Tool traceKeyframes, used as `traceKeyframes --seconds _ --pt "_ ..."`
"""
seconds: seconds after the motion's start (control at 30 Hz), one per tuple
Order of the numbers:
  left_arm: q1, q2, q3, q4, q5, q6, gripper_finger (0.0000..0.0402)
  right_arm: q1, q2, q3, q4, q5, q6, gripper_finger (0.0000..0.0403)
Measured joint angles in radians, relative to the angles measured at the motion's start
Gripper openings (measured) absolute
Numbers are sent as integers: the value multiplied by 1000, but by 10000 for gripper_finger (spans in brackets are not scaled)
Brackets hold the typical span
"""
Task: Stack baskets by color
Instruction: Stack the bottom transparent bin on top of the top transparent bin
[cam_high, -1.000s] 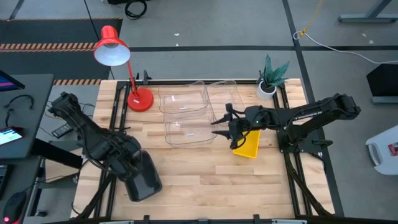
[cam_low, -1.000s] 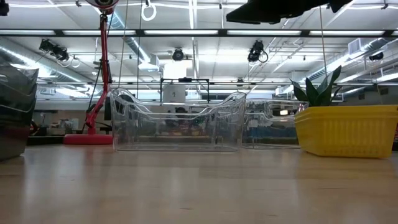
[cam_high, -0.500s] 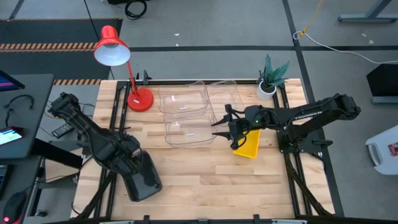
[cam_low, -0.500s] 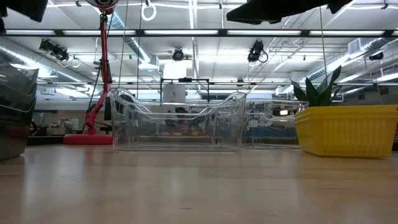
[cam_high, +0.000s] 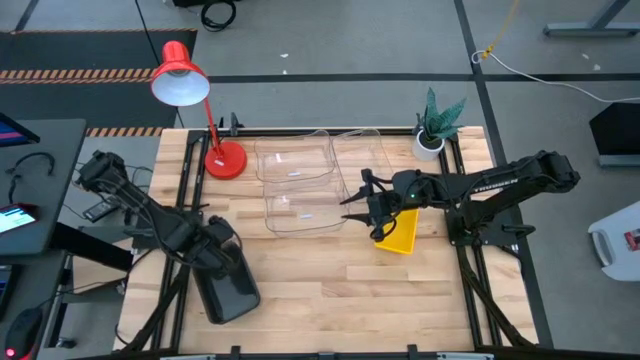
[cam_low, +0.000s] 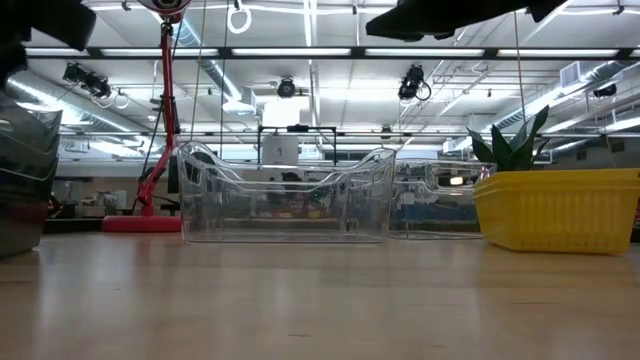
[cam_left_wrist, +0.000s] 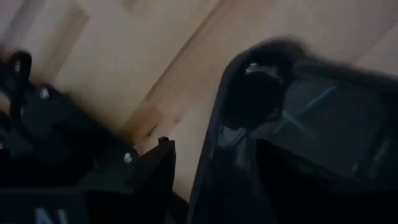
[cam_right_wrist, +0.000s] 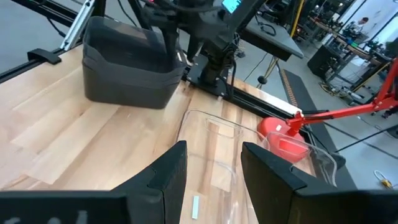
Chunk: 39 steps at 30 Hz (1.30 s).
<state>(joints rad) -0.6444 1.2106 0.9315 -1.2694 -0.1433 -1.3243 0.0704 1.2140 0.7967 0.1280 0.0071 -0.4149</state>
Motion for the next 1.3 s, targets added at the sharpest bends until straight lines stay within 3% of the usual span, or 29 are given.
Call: traceKeyframes --seconds 0.17,0.43,0.6,0.73,1.0,1.3 --pt "49 0 42 7 -118 110 232 -16 0 0 -28 16 25 158" --pt "127 0 45 273 -521 386 223 -42 0 0 -134 18 116 158" --pt "224 0 45 486 -586 531 213 -48 0 0 -188 18 173 158" --pt "319 25 45 616 -534 594 207 -57 20 0 -193 18 187 158" --pt "506 117 45 671 -161 727 212 -81 97 -1 -195 19 177 158" --pt "599 236 45 791 16 900 213 -81 91 -1 -196 127 126 158"
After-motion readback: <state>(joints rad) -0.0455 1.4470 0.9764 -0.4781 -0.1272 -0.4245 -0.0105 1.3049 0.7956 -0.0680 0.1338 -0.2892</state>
